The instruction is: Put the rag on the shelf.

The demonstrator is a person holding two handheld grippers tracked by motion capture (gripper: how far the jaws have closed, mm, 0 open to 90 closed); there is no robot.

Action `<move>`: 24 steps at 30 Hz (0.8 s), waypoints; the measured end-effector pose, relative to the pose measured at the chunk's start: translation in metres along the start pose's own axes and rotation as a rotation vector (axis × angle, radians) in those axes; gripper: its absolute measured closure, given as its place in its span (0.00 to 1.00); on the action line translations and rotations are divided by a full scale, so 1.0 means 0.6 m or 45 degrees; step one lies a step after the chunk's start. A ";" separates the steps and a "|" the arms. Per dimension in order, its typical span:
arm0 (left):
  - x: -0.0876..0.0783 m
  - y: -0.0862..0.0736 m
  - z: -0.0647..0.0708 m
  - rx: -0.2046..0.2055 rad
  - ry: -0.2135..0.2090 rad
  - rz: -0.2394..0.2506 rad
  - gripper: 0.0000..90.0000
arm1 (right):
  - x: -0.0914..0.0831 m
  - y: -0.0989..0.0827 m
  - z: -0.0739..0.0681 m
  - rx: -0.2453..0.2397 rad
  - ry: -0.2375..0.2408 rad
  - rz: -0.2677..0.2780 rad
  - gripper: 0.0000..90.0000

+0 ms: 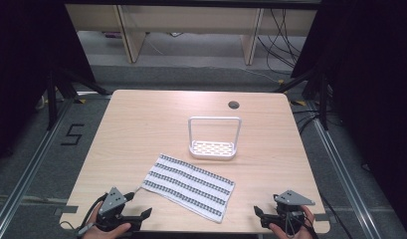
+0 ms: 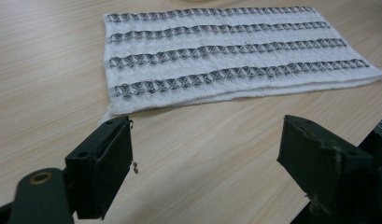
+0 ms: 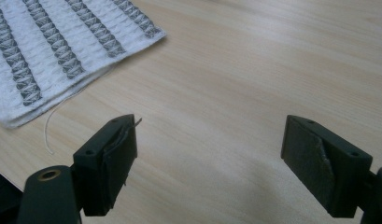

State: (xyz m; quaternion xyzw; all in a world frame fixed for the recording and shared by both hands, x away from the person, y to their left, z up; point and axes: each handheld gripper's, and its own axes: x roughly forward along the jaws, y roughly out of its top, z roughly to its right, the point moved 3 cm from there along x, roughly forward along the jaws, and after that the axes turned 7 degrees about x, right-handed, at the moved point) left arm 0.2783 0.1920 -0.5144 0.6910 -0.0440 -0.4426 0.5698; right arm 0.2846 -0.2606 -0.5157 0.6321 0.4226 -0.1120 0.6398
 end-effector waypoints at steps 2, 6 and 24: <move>0.000 0.000 0.000 0.016 -0.006 -0.007 0.19 | 0.001 0.001 0.000 0.003 0.003 0.002 0.22; 0.002 0.001 0.007 0.017 -0.017 0.003 0.19 | 0.002 0.001 0.000 0.004 0.025 -0.002 0.22; 0.028 0.013 0.047 0.105 -0.106 -0.045 0.21 | 0.015 0.020 -0.008 -0.060 0.097 0.018 0.29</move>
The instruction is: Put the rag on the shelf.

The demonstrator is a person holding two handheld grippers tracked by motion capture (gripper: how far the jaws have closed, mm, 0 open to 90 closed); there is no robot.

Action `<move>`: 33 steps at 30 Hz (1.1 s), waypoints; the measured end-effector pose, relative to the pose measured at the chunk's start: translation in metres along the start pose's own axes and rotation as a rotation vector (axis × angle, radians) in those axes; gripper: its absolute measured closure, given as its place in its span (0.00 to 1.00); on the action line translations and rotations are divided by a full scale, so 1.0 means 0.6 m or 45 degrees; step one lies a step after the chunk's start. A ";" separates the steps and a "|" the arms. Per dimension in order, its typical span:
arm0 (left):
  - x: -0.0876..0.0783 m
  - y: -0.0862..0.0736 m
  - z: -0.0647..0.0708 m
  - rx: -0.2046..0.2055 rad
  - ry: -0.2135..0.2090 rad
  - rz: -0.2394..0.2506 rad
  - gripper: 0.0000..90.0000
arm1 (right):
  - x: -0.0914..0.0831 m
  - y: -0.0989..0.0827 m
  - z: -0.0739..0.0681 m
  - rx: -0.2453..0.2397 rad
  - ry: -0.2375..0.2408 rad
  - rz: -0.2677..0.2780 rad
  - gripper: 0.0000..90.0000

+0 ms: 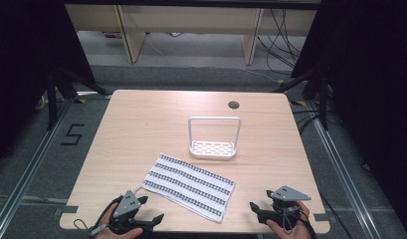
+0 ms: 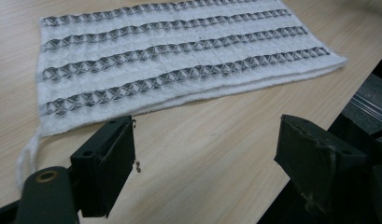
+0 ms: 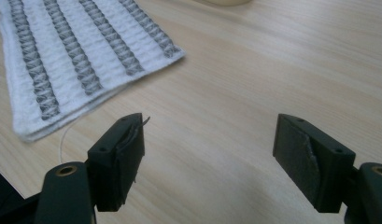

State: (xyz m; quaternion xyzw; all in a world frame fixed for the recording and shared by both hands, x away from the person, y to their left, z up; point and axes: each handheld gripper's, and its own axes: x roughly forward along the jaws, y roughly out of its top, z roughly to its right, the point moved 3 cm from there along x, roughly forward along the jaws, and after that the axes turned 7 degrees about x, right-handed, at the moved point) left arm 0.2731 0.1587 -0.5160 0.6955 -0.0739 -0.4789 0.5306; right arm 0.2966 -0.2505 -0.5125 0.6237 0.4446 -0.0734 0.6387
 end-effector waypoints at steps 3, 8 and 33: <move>0.007 0.004 0.007 0.009 -0.019 0.009 0.21 | 0.005 0.005 -0.003 -0.011 -0.002 -0.006 0.30; 0.019 0.008 0.022 0.036 -0.048 -0.009 0.21 | 0.015 0.015 -0.009 -0.052 0.025 -0.001 0.30; 0.103 0.052 0.099 0.250 -0.212 -0.071 0.31 | 0.058 0.055 -0.033 -0.161 0.101 0.017 0.40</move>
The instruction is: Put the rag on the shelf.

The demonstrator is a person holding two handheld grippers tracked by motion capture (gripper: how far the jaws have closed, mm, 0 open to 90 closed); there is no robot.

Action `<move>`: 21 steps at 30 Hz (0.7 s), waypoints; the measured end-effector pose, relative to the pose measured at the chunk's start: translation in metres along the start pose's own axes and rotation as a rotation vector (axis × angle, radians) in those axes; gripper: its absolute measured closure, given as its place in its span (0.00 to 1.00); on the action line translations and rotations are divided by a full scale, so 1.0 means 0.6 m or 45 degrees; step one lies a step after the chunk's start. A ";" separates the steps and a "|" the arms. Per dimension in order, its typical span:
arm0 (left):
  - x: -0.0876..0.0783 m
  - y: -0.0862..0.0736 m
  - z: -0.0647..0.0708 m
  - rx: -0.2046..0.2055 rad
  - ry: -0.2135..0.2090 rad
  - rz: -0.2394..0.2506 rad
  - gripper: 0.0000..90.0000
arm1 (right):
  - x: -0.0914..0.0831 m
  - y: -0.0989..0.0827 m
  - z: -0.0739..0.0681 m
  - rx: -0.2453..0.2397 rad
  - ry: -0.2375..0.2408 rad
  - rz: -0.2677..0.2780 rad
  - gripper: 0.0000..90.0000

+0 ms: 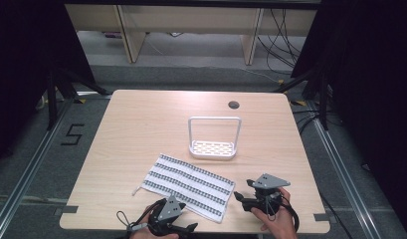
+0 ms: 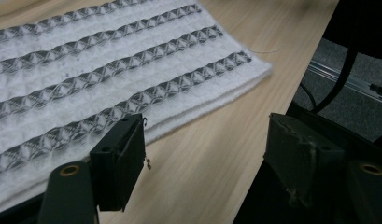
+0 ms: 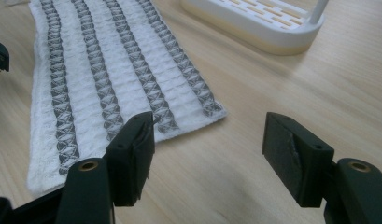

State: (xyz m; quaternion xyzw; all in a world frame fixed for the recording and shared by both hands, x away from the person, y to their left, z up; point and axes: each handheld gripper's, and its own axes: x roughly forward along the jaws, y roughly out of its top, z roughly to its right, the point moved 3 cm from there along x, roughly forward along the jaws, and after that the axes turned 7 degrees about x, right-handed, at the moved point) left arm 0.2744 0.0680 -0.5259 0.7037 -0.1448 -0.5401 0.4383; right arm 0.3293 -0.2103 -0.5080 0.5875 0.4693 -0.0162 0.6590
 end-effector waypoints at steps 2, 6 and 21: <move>0.004 0.006 0.002 -0.002 -0.011 0.023 0.32 | 0.006 0.003 -0.001 -0.006 0.002 -0.007 0.40; 0.017 0.021 0.010 -0.007 -0.013 0.058 0.34 | 0.017 0.011 -0.001 -0.009 0.006 -0.021 0.42; 0.079 0.060 0.037 0.119 -0.092 0.015 0.40 | 0.064 0.033 0.008 -0.028 0.009 -0.073 0.48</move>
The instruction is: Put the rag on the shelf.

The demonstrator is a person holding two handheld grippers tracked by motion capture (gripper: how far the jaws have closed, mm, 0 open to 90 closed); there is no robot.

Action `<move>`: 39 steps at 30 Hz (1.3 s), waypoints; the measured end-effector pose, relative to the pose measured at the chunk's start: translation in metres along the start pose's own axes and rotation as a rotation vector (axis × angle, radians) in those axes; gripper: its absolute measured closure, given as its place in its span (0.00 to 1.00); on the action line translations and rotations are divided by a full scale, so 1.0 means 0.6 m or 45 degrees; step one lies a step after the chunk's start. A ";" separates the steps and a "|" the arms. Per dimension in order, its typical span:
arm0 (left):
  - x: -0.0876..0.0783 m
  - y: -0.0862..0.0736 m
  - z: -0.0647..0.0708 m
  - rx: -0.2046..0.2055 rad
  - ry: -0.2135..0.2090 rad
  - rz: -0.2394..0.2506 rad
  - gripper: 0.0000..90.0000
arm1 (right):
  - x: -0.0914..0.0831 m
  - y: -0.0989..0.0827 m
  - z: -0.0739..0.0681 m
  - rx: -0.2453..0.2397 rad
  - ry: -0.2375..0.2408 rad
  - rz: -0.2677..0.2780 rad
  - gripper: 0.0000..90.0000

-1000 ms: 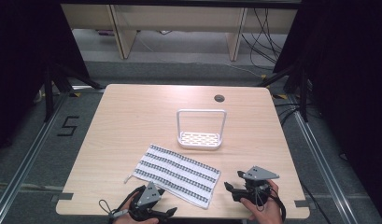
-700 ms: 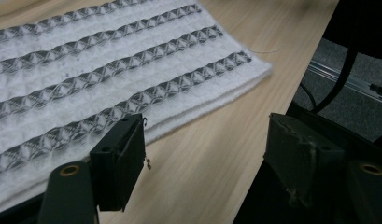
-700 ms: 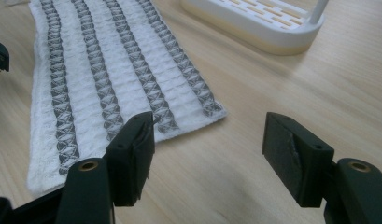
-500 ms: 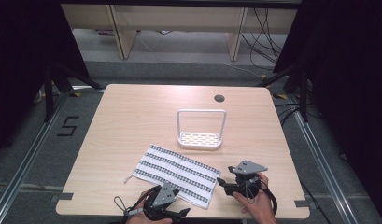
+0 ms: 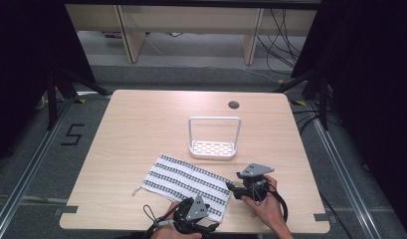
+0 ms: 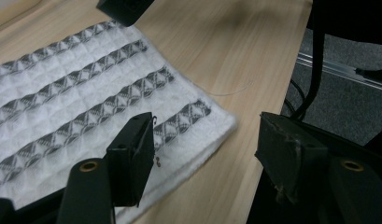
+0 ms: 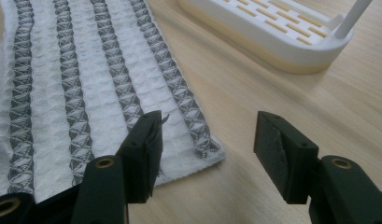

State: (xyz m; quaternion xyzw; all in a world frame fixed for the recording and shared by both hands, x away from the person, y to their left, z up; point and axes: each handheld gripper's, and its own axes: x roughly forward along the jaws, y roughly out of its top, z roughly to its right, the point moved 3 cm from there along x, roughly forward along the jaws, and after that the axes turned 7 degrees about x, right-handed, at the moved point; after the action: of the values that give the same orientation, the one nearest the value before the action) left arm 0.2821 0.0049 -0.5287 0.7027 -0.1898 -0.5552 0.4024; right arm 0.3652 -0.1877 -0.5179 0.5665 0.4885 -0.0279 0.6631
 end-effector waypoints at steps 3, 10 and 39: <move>0.004 0.006 -0.001 0.016 -0.005 -0.007 0.41 | 0.003 0.001 0.002 -0.017 -0.004 -0.003 0.49; 0.021 0.017 -0.002 0.017 -0.036 -0.026 0.47 | 0.005 0.002 0.004 0.052 0.015 -0.039 0.51; 0.037 0.017 -0.025 0.149 0.012 -0.089 0.87 | 0.027 0.000 0.018 0.042 0.020 -0.081 0.66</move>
State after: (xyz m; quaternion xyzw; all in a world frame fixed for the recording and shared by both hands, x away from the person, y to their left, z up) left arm 0.3051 -0.0119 -0.5341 0.7337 -0.1953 -0.5535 0.3421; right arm 0.3802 -0.1875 -0.5300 0.5618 0.5108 -0.0526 0.6487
